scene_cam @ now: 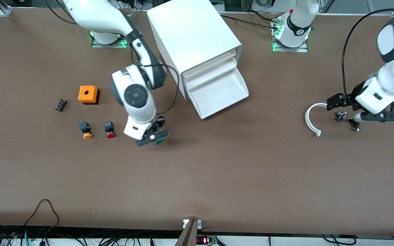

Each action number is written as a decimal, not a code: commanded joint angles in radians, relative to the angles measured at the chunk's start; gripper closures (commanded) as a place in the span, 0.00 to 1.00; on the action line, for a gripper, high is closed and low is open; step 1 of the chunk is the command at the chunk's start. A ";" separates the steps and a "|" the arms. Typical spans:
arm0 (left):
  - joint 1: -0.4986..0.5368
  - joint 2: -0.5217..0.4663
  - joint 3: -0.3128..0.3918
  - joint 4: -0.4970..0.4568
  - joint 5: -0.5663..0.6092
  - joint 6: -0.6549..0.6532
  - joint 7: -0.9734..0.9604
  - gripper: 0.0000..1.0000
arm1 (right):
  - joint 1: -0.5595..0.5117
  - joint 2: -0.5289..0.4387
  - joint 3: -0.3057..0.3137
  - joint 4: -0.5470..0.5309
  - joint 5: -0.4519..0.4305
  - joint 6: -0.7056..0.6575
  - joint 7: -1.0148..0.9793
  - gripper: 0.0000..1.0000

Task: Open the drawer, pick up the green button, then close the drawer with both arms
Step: 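Lift the green button out while the left gripper reaches the drawer, then place the green button by the red button while the left gripper pushes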

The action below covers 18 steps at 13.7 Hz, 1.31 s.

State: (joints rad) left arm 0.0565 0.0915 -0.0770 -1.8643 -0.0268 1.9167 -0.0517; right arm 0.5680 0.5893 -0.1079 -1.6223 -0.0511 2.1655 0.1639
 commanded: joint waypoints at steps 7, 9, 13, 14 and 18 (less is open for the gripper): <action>-0.058 0.022 -0.161 -0.265 -0.024 0.373 -0.413 0.00 | -0.040 -0.178 0.013 -0.502 0.013 0.321 0.197 0.72; -0.072 0.059 -0.174 -0.269 -0.024 0.399 -0.474 0.00 | -0.062 -0.183 0.014 -0.534 0.013 0.344 0.197 0.72; -0.159 0.106 -0.202 -0.334 -0.024 0.491 -0.629 0.00 | -0.117 -0.186 0.014 -0.530 0.013 0.335 0.192 0.00; -0.190 0.122 -0.204 -0.361 -0.022 0.565 -0.695 0.00 | -0.117 -0.195 0.014 -0.522 0.013 0.330 0.197 0.00; -0.288 0.178 -0.208 -0.375 -0.008 0.653 -0.833 0.00 | -0.117 -0.281 0.020 -0.398 0.011 0.113 0.260 0.00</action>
State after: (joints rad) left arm -0.2056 0.2569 -0.2914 -2.2418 -0.0394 2.5528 -0.8439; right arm 0.4576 0.3688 -0.1018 -2.0897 -0.0458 2.4185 0.3961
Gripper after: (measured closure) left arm 0.000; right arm 0.000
